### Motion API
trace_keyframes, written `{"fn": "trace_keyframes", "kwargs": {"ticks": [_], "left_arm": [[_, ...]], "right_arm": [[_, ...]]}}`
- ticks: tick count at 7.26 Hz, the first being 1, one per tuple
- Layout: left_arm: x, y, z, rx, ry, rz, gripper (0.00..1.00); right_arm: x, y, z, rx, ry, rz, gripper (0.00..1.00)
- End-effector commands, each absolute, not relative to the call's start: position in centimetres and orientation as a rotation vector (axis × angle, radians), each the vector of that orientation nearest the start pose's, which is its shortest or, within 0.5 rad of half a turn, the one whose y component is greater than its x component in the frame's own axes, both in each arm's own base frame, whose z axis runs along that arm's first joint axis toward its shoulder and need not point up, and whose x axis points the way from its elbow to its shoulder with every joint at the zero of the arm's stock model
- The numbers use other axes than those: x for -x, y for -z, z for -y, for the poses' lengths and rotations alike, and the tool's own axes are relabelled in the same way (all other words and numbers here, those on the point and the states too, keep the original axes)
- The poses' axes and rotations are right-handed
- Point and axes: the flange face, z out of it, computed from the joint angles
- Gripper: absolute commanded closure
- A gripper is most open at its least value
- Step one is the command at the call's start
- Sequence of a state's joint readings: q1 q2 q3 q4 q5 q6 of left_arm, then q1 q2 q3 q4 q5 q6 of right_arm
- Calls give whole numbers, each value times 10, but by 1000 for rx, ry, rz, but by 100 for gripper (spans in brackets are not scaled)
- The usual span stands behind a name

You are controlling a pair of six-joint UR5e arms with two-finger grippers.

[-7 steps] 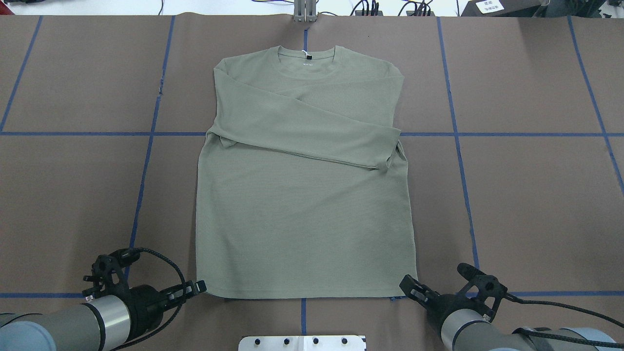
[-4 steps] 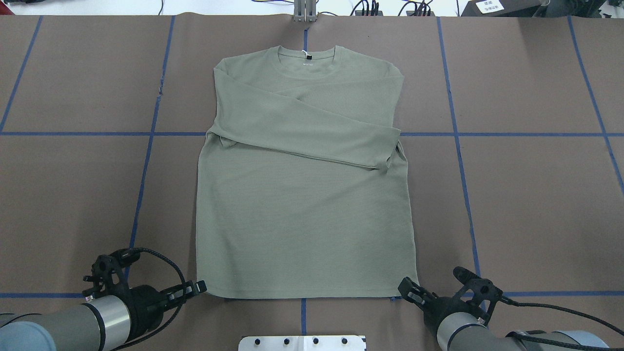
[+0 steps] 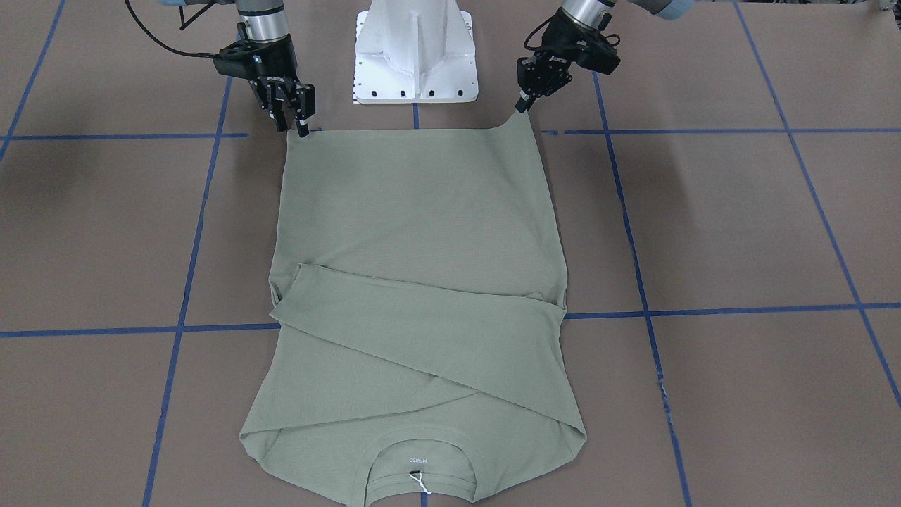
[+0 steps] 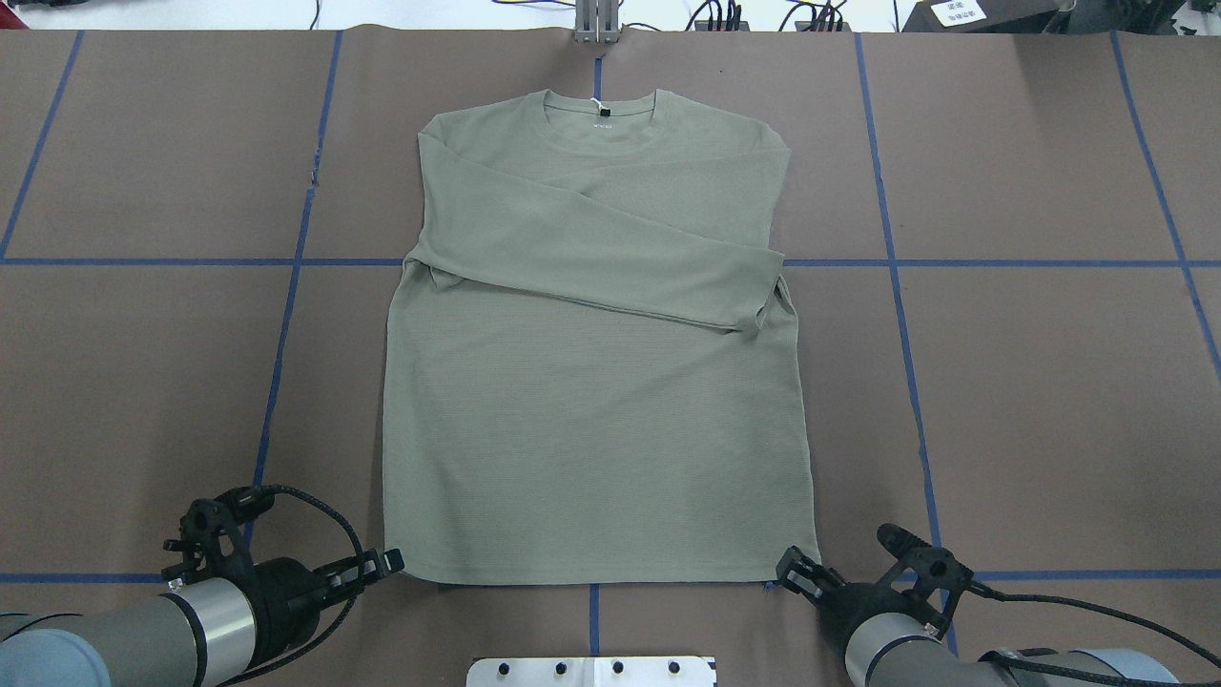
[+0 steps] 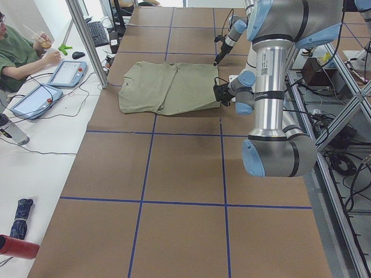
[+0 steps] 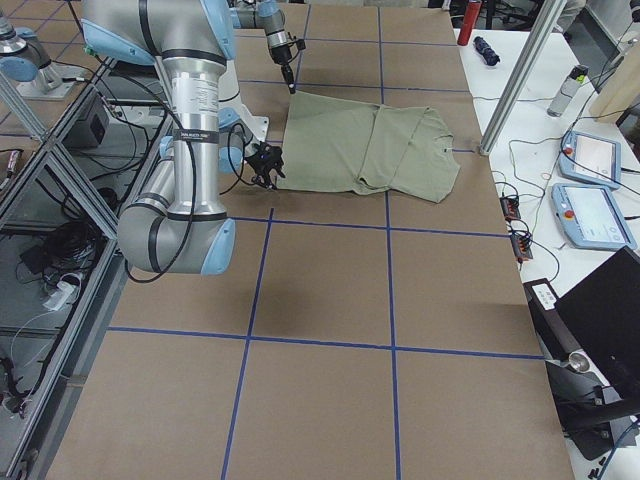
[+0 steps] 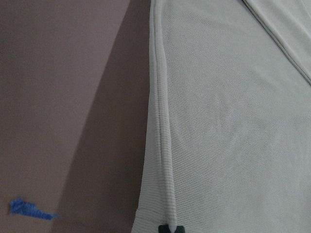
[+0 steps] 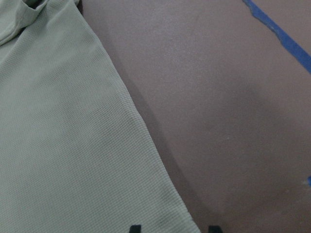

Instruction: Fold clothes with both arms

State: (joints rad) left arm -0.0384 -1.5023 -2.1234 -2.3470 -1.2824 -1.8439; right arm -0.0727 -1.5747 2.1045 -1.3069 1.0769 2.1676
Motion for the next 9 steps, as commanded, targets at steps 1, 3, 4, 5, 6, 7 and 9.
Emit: {"fn": "trace_keyframes", "kwargs": {"ticks": [1,3,4,5,6,7,9], "left_arm": [[-433,-339,178,-102,449,-1282,100],[-433,-339,179,-102,451,-1282,100],[-433,-339,179,-102,451,-1282,100],[-433,-338,179,-102,452,-1283,100],[-432,-338,178,-102,452,-1283,100],[-431,-335,178,-102,451,-1288,100],[-392,-302,173,-55,418,-1320,100]], "right_arm": [[481,-381,147,-193,-683,901,49],[481,-381,148,-193,-684,903,74],[481,-381,148,-194,-686,903,100],[480,-382,150,-196,-688,900,100],[479,-381,152,-198,-693,901,100],[471,-375,164,-209,-711,898,100],[407,-300,161,-150,-681,862,100]]}}
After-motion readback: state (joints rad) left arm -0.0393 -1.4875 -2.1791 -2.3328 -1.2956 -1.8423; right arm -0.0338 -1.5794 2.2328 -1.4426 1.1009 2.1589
